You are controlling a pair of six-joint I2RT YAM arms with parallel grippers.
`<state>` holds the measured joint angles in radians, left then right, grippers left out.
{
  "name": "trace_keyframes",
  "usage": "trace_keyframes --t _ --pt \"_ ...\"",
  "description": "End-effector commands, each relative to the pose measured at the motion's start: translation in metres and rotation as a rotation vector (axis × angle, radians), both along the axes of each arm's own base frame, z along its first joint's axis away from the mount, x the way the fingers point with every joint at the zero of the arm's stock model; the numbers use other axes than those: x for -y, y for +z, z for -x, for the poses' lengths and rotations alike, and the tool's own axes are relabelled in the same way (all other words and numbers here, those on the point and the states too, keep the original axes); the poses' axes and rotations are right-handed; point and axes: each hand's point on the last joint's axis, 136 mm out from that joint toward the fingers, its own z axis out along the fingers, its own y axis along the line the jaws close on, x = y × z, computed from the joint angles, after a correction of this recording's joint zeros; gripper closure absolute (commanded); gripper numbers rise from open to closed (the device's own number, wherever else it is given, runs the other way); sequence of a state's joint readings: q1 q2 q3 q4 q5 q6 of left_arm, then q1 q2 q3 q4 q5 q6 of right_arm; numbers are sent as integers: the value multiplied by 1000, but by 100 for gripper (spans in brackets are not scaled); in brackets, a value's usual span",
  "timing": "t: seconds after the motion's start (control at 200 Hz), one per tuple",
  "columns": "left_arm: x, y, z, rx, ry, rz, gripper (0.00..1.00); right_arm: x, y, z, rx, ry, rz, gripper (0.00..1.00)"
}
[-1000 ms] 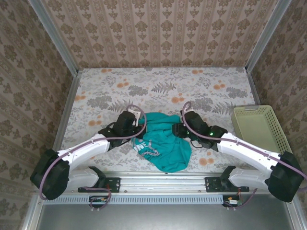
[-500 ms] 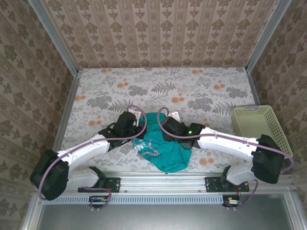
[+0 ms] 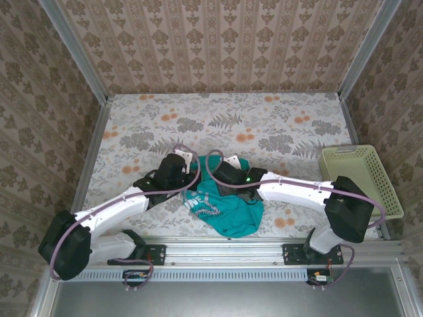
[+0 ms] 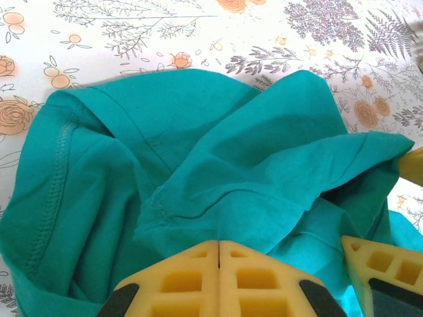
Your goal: Fold the inside-out t-shirt
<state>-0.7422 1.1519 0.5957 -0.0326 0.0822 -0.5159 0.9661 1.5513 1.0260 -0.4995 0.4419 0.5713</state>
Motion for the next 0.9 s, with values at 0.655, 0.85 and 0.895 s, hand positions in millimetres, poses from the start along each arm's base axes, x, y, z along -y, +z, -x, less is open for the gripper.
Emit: trace_keyframes --t 0.655,0.85,0.895 --pt "-4 -4 6 1 4 2 100 23 14 -6 21 -57 -11 19" --pt "-4 -3 6 2 4 3 100 16 0 -6 -3 -34 31 14" --pt "-4 -3 6 1 2 0 100 14 0 -5 -3 -25 32 14"
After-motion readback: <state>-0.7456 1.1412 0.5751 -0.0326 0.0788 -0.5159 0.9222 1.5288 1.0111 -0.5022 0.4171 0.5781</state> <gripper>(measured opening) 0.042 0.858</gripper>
